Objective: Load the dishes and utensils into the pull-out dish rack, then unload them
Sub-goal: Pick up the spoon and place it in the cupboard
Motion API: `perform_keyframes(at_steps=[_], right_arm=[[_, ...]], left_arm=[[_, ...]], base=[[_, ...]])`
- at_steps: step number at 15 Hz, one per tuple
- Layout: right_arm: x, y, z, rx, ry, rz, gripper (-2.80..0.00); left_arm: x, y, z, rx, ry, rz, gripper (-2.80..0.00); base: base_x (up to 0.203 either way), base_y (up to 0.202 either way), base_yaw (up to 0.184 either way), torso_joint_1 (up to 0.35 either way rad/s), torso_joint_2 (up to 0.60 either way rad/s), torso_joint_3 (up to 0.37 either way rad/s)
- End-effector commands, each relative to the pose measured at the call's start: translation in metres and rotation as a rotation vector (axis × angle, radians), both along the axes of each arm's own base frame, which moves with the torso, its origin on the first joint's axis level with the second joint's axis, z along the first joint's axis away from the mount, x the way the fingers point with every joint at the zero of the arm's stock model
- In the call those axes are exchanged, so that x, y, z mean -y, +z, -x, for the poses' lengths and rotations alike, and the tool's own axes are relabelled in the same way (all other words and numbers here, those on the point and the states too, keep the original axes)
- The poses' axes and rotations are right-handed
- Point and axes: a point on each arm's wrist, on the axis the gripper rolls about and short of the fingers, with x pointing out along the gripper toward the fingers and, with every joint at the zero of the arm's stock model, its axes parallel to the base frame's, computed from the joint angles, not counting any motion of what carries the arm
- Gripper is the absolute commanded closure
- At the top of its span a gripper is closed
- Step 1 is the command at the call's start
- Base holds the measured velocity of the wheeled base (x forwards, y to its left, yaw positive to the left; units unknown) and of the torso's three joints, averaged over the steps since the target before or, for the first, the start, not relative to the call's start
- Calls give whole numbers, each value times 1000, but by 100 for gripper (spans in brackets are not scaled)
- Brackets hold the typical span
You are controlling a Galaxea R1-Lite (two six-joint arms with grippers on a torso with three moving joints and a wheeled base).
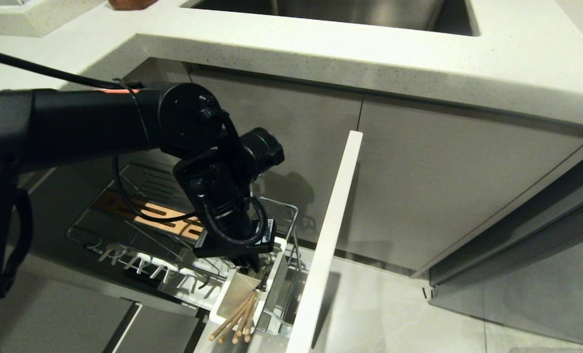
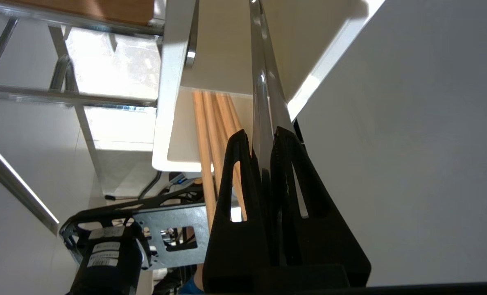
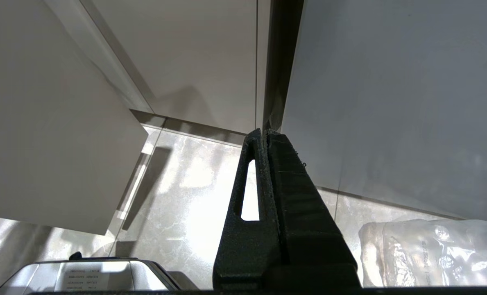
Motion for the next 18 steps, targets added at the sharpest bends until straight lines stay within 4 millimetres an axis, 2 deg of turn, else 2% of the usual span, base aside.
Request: perform_keyframes(at_steps=[1, 9, 10, 14, 18], right_arm=[[0, -1, 0, -4, 1, 0, 0], [0, 0, 0, -3, 0, 0, 0], [0, -1, 0, -3, 1, 0, 0], [0, -1, 0, -2, 0, 0, 0], [0, -1, 0, -2, 1, 0, 0]], left_arm=[[0, -3, -2, -11, 5, -6, 0], [-3, -5, -6, -8, 18, -3, 0], [-4, -4, -6, -5, 19, -1, -280], [-6, 4, -1, 14, 21, 12, -280], [-19, 26, 10, 69, 35, 46, -280]], base=[[0, 0, 0, 0, 0, 0], [0, 0, 0, 0, 0, 0], [0, 0, 0, 0, 0, 0], [0, 0, 0, 0, 0, 0], [0, 0, 0, 0, 0, 0]])
